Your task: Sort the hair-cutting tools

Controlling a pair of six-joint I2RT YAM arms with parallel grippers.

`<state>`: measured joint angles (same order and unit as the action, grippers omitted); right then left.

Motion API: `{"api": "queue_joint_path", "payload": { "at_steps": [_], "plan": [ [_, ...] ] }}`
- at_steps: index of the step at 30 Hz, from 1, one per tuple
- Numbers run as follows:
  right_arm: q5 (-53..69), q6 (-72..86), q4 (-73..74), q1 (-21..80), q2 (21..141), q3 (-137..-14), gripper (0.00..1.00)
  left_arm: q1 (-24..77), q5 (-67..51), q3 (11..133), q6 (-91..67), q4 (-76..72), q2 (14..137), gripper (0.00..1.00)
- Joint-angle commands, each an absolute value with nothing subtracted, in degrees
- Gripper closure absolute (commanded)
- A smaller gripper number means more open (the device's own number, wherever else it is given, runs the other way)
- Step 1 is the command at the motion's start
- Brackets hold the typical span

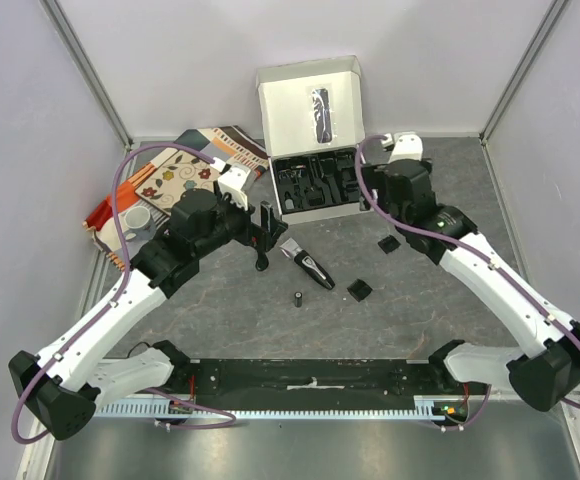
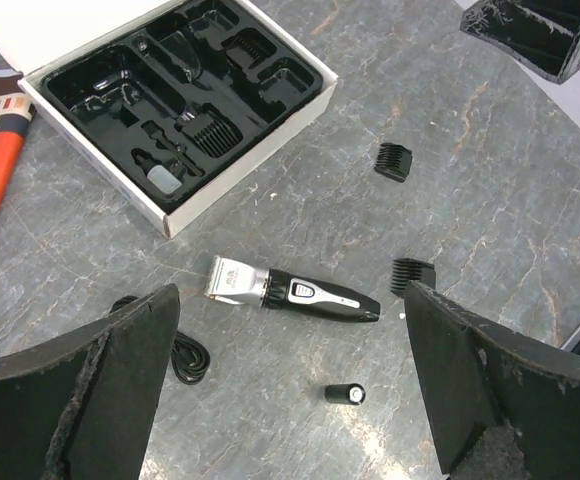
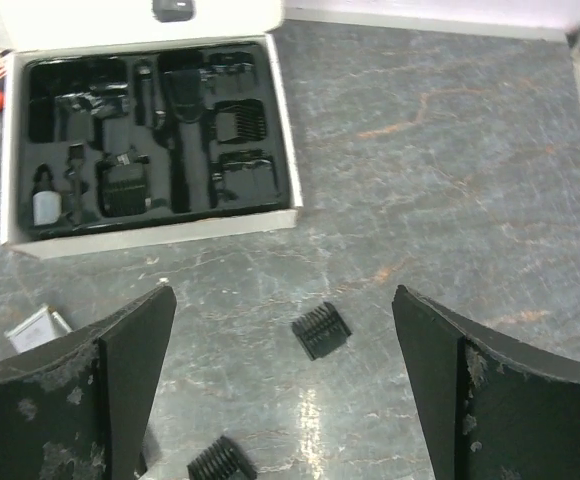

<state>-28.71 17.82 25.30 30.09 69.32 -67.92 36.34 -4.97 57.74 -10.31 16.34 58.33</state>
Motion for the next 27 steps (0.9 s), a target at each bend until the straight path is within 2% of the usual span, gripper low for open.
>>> {"api": "queue_joint_path", "payload": {
  "at_steps": [1, 9, 16, 21, 23, 27],
  "plan": [
    [-30.24, 13.02, 27.51, 34.36, 72.41, -72.59, 0.02, 36.30, -3.52, 58.45, -12.31, 17.57, 58.01, 0.00],
    [-23.03, 9.67, 31.55, 35.51, 81.64, -77.43, 0.02, 36.30, -0.19, 56.95, -16.86, 20.73, 55.73, 0.00],
    [-18.11, 5.63, 32.34, 35.68, 90.51, -80.77, 0.02, 36.30, 14.47, 57.92, -23.55, 31.79, 51.33, 0.02],
    [-7.84, 5.71, 32.26, 35.60, 95.61, -82.44, 0.06, 36.30, 23.28, 59.06, -26.19, 39.02, 48.78, 0.05],
    [-1.37, 5.98, 32.17, 35.68, 97.11, -83.05, 0.08, 36.30, 23.82, 59.15, -26.37, 41.04, 47.81, 0.05],
    [2.90, 5.98, 32.52, 37.70, 101.50, -84.11, 0.09, 36.21, 23.47, 56.96, -26.63, 42.10, 45.62, 0.05]
  ]
}}
